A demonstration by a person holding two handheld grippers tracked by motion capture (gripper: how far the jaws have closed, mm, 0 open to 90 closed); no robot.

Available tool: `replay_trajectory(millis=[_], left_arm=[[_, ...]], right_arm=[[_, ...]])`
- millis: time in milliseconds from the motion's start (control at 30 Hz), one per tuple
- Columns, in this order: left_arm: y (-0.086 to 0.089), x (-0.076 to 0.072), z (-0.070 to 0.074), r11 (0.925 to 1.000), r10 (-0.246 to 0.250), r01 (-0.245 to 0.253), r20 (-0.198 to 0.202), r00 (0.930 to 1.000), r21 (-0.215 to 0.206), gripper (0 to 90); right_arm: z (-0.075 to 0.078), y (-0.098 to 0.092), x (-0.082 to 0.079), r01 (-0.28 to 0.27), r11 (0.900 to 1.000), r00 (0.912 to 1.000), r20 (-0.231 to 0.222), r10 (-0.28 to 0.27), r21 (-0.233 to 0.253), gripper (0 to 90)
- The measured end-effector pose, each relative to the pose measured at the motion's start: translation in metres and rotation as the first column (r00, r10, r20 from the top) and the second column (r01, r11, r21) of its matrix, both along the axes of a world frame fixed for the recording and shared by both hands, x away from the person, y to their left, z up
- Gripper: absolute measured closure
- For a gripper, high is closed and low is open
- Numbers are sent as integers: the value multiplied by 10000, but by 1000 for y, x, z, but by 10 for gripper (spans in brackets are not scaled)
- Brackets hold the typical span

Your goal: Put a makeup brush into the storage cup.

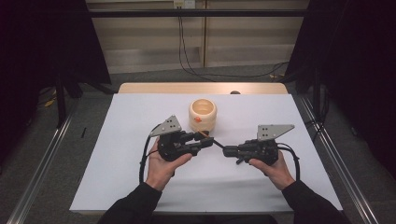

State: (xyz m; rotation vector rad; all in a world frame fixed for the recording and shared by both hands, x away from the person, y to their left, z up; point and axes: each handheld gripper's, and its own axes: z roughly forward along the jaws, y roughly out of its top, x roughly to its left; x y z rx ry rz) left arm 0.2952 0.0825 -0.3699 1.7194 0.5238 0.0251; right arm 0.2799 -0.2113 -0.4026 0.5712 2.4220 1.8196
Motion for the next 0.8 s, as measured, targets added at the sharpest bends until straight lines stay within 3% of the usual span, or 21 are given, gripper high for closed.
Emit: replay_trajectory(millis=[200, 467, 667, 800], left_arm=[[1, 0, 0, 9997, 6, -12, -210, 9998, -262, 736], [0, -1, 3, 9954, -685, 639, -636, 9956, -711, 826], [-2, -5, 5, 9953, -631, 587, -564, 9964, -767, 838], [-1, -6, 7, 9965, -524, 491, -485, 9974, -679, 839]], right_arm=[[-1, 1, 0, 12, 10000, 10000, 49, -12, -67, 859], [-7, 5, 0, -243, 9994, 9997, 94, 246, -259, 839], [-7, 4, 1, -232, 9997, 9997, 108, 234, -125, 822], [-7, 4, 0, -197, 9998, 9997, 112, 198, -82, 725]])
